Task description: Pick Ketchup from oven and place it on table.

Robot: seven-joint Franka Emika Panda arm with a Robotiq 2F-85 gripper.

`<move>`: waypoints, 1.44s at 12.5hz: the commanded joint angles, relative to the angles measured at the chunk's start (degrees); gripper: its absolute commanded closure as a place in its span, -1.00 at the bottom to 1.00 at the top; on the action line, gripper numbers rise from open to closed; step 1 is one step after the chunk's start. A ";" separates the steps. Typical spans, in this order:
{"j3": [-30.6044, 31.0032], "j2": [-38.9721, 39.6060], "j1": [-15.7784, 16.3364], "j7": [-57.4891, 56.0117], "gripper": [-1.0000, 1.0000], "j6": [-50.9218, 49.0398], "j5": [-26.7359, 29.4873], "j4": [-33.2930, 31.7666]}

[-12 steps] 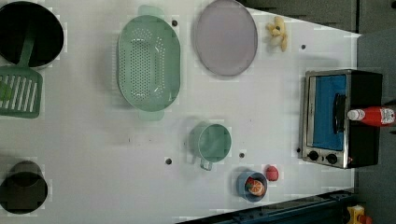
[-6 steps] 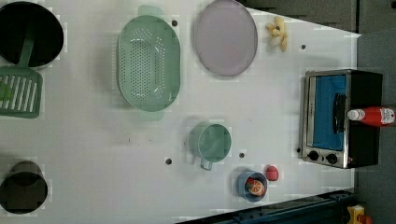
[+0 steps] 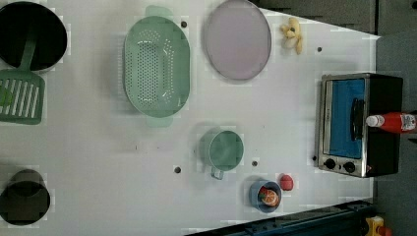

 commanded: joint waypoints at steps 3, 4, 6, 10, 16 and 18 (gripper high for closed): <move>0.81 1.54 -0.25 -2.12 -1.00 3.39 2.81 -0.20; 0.98 2.27 -0.23 -2.12 -1.00 5.38 3.99 -0.23; 0.75 2.94 -0.45 -2.16 -0.60 4.30 4.02 -0.50; 0.81 -0.84 0.38 -2.16 -0.27 -1.86 3.37 4.68; 7.94 -8.01 7.30 -2.16 -0.26 -16.93 1.75 15.33; 12.35 -9.09 9.41 -2.16 -0.26 -19.28 1.76 15.29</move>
